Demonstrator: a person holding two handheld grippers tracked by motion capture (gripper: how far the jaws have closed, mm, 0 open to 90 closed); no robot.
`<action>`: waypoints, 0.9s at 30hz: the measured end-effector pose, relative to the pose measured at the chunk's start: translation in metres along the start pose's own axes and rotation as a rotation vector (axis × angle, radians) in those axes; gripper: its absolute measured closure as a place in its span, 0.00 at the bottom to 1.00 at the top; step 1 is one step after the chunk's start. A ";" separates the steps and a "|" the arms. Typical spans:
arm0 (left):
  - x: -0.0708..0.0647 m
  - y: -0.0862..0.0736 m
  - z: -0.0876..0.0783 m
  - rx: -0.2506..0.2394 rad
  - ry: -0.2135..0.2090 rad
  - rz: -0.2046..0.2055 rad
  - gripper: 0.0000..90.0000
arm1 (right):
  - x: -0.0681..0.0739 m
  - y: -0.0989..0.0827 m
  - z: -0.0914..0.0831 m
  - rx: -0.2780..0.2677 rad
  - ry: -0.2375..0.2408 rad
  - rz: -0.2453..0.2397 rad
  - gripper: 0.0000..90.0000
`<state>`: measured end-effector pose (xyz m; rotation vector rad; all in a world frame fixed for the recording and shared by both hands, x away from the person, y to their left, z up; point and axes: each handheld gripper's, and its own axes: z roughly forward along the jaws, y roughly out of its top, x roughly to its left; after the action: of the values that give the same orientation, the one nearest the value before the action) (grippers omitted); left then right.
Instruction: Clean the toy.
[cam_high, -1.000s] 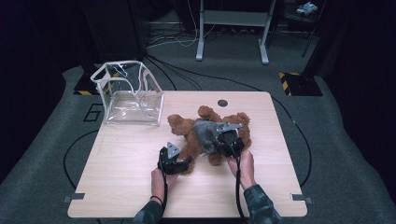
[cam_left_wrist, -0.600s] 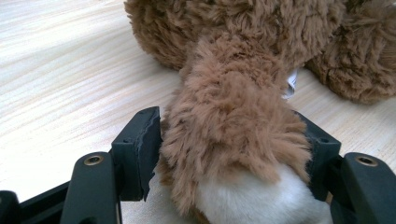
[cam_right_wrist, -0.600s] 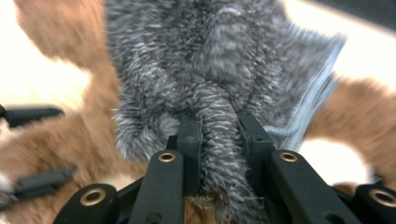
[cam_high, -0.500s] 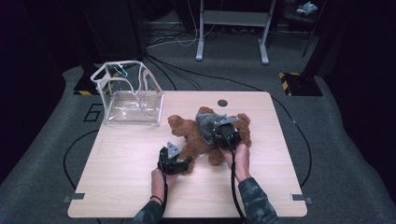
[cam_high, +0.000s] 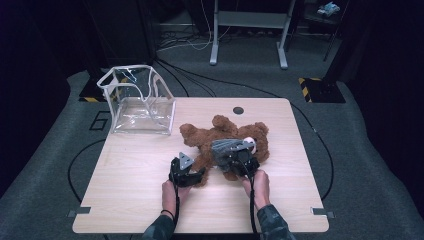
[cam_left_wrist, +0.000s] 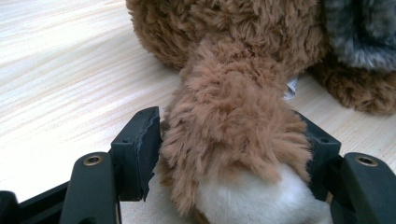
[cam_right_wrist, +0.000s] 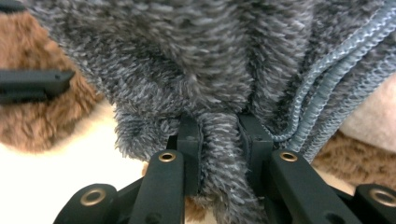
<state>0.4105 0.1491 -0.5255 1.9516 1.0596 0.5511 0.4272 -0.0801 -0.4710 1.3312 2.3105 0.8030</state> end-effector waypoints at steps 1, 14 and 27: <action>0.000 0.000 0.000 0.004 -0.001 0.001 0.39 | -0.001 0.000 0.000 0.005 -0.005 -0.005 0.83; 0.000 0.000 0.000 0.000 0.002 -0.001 0.39 | -0.007 0.043 -0.044 -0.137 -0.018 -0.015 0.82; 0.000 0.000 0.000 0.005 0.002 0.001 0.39 | 0.001 0.008 -0.003 0.054 -0.005 -0.065 0.83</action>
<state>0.4105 0.1490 -0.5252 1.9562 1.0620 0.5519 0.4302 -0.0771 -0.4634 1.2715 2.3742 0.7213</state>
